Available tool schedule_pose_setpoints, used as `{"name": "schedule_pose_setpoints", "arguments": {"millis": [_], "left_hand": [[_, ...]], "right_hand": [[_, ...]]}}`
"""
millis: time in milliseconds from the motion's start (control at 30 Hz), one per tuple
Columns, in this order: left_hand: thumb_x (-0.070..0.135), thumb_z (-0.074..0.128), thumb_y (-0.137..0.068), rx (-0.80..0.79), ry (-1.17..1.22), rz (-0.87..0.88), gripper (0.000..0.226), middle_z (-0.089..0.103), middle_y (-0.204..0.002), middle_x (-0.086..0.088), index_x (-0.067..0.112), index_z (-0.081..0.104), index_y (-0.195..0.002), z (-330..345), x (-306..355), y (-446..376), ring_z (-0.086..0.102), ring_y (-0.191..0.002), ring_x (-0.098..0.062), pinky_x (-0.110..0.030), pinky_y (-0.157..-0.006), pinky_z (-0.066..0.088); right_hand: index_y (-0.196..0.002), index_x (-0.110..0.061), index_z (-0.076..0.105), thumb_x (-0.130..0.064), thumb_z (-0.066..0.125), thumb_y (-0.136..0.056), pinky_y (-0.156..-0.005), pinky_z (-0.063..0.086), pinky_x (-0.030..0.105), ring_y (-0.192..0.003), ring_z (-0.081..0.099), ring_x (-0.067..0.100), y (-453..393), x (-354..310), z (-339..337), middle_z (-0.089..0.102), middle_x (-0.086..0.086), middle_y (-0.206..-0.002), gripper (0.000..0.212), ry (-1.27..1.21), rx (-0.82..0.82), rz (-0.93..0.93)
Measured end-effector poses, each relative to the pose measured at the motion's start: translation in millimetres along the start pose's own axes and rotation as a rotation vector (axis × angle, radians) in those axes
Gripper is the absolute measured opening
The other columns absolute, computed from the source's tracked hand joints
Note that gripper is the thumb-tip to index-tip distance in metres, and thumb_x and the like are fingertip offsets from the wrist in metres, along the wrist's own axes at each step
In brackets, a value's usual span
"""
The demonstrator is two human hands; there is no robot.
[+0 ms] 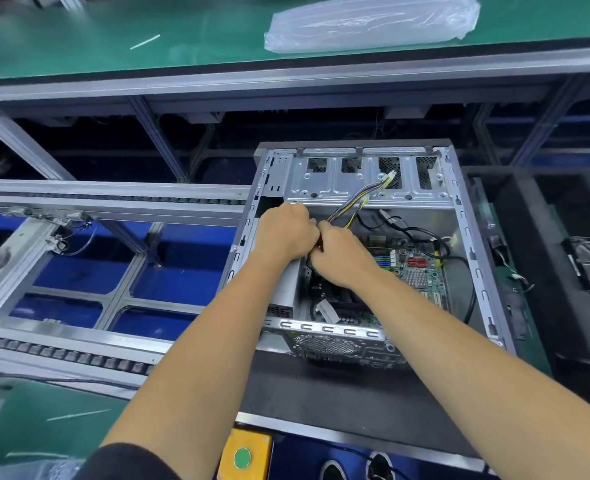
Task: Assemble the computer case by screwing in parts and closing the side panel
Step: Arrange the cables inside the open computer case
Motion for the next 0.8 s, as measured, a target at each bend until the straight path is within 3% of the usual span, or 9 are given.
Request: {"name": "schedule_pose_setpoints", "arguments": {"millis": [100,200,267,333,367,433,500,633,800], "left_hand": [[0.027,0.041,-0.092,0.055,-0.043,0.021,0.032,0.052,-0.071,-0.005,0.011,0.046,-0.065,-4,2,7,0.041,-0.063,-0.024,-0.032,-0.063,0.028],[0.028,0.039,-0.095,0.051,-0.079,0.041,0.03,0.063,-0.085,-0.011,0.011,0.053,-0.075,-4,3,10,0.045,-0.068,-0.027,-0.033,-0.065,0.029],[0.03,0.039,-0.097,0.036,-0.088,0.052,0.033,0.065,-0.093,-0.013,0.008,0.06,-0.084,-5,3,10,0.053,-0.077,-0.032,-0.033,-0.067,0.03],[0.031,0.039,-0.097,0.038,-0.086,0.064,0.035,0.065,-0.094,-0.015,0.006,0.061,-0.087,-6,3,10,0.058,-0.083,-0.035,-0.033,-0.066,0.031],[0.03,0.039,-0.097,0.039,-0.087,0.074,0.034,0.065,-0.094,-0.015,0.007,0.06,-0.084,-6,3,10,0.058,-0.082,-0.035,-0.033,-0.065,0.032],[0.029,0.039,-0.097,0.04,-0.085,0.089,0.032,0.065,-0.093,-0.015,0.009,0.056,-0.08,-6,4,10,0.058,-0.08,-0.034,-0.033,-0.064,0.032],[0.029,0.039,-0.097,0.039,-0.085,0.092,0.033,0.065,-0.095,-0.016,0.007,0.059,-0.083,-6,4,9,0.059,-0.083,-0.035,-0.034,-0.065,0.032],[0.029,0.038,-0.097,0.027,-0.085,0.094,0.034,0.064,-0.096,-0.017,0.006,0.06,-0.085,-4,4,8,0.058,-0.084,-0.036,-0.034,-0.066,0.032],[0.029,0.038,-0.098,0.046,-0.072,0.093,0.032,0.064,-0.092,-0.016,0.01,0.053,-0.078,-3,2,7,0.057,-0.08,-0.035,-0.034,-0.065,0.031]], "right_hand": [[-0.096,-0.012,0.044,-0.005,0.056,-0.082,-0.073,0.042,0.035,-0.095,0.051,0.029,1,-3,10,0.048,0.007,-0.099,0.019,-0.119,-0.129,-0.023],[-0.128,-0.011,0.042,-0.008,0.066,-0.083,-0.094,0.046,0.039,-0.115,0.051,0.029,7,-2,14,0.043,0.009,-0.129,0.051,-0.218,-0.305,0.01],[-0.15,-0.016,0.022,-0.014,0.072,-0.087,-0.09,0.05,0.029,-0.113,0.059,0.023,13,3,18,0.039,0.003,-0.142,0.08,-0.332,-0.445,0.051],[-0.156,-0.02,0.006,-0.018,0.075,-0.087,-0.076,0.053,0.019,-0.093,0.069,0.013,16,5,22,0.05,0.001,-0.133,0.098,-0.513,-0.547,0.122],[-0.156,-0.021,0.006,-0.02,0.078,-0.085,-0.078,0.053,0.019,-0.095,0.07,0.012,16,7,25,0.055,0.002,-0.128,0.101,-0.576,-0.553,0.147],[-0.152,-0.017,0.017,-0.032,0.082,-0.077,-0.093,0.045,0.023,-0.12,0.059,0.017,11,10,25,0.054,0.002,-0.131,0.101,-0.507,-0.484,0.127],[-0.147,-0.015,0.03,-0.036,0.084,-0.073,-0.098,0.037,0.024,-0.127,0.047,0.015,5,11,26,0.051,-0.003,-0.134,0.094,-0.428,-0.421,0.077],[-0.127,-0.019,0.049,-0.023,0.084,-0.077,-0.084,0.041,0.018,-0.108,0.056,0.007,0,13,29,0.06,-0.011,-0.115,0.061,-0.472,-0.39,0.047],[-0.121,-0.018,0.05,-0.016,0.085,-0.074,-0.082,0.042,0.017,-0.097,0.055,-0.003,-3,9,26,0.061,-0.012,-0.107,0.058,-0.51,-0.356,-0.012]]}}
Point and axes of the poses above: each hand's wrist, its own y-axis away from the middle knuckle, its own z-axis out of the palm, x = y × z, the point moved 7 cm from there along -y, towards the middle knuckle
